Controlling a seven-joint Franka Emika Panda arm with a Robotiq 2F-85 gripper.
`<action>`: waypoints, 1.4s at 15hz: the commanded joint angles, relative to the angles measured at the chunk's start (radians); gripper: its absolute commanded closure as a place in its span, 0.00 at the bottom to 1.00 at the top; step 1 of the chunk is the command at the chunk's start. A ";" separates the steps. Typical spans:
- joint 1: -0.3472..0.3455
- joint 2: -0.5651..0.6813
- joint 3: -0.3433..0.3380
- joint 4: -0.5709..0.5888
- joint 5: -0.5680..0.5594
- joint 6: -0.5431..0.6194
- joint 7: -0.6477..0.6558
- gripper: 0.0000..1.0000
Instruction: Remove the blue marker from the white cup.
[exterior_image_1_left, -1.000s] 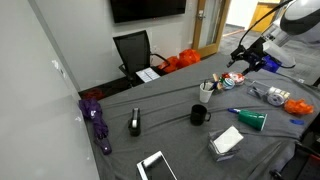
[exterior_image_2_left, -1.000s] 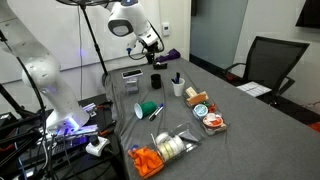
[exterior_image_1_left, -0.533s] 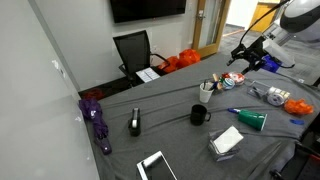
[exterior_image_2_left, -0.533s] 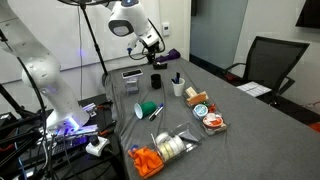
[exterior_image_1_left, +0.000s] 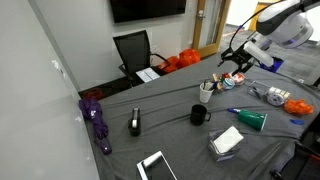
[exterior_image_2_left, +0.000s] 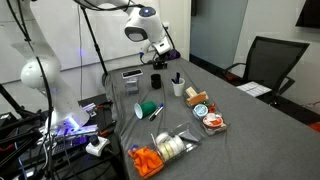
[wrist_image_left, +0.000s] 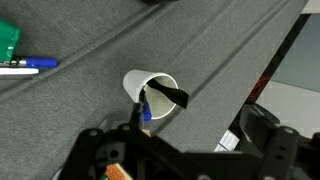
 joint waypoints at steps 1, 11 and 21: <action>-0.044 0.136 0.023 0.131 0.038 -0.053 -0.006 0.00; -0.064 0.332 0.014 0.268 -0.143 -0.055 0.128 0.00; -0.084 0.356 0.031 0.277 -0.211 -0.058 0.141 0.00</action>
